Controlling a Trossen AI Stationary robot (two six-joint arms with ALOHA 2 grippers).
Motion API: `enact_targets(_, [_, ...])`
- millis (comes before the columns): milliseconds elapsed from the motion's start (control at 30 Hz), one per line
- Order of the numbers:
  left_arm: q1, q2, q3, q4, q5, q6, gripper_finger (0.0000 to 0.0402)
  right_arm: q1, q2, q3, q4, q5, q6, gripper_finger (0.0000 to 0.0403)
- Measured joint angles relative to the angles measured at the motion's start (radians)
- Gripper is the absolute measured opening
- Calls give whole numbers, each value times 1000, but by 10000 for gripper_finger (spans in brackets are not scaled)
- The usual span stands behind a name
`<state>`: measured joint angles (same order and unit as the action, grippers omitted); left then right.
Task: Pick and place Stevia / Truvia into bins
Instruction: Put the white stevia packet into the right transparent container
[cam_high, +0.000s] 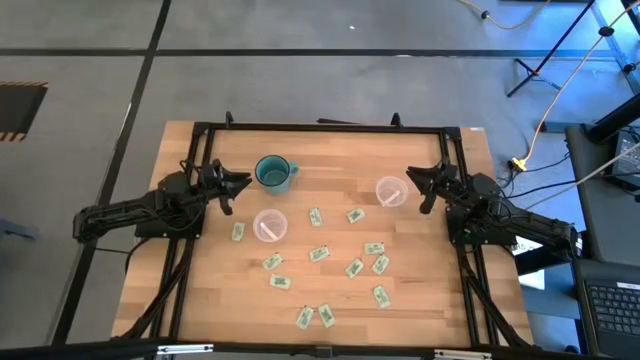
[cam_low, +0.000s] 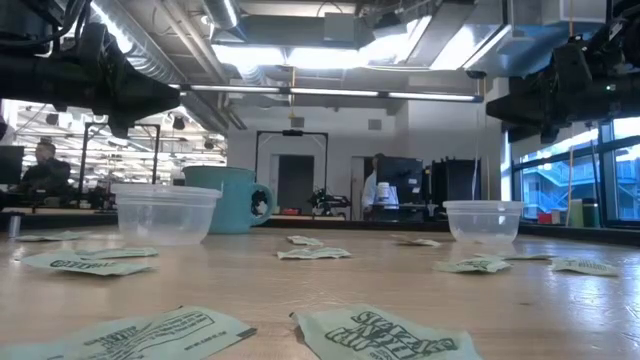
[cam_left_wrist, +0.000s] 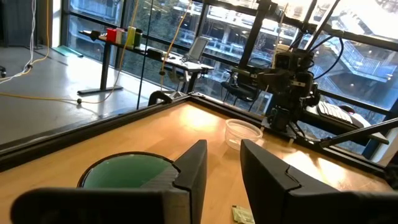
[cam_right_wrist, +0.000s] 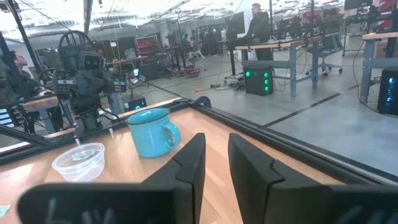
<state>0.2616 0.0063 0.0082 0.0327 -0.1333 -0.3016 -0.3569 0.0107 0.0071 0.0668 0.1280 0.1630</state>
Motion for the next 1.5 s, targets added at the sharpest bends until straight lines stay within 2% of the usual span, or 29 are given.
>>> enact_targets(167, [0,0,0,0,0,0,93,0,0,0,0,-12,-15,74])
enact_targets(367, [0,0,0,1,0,0,91,0,0,1,85,-150,-174,74])
enact_targets(500, [0,0,0,1,-3,0,90,3,22,79,51,-158,-219,74])
enact_targets(600, [0,0,0,1,-3,0,92,26,96,166,4,-159,-251,74])
enact_targets(733, [0,0,0,1,-3,0,94,86,266,291,-47,-159,-303,74])
enact_targets(867, [0,0,0,1,-4,0,91,157,500,410,-111,-156,-329,74])
enact_targets(1233, [0,0,0,1,-4,0,93,348,1133,669,-118,-155,-353,74])
enact_targets(1500, [0,0,0,1,-4,0,91,428,1430,771,-130,-103,-378,74])
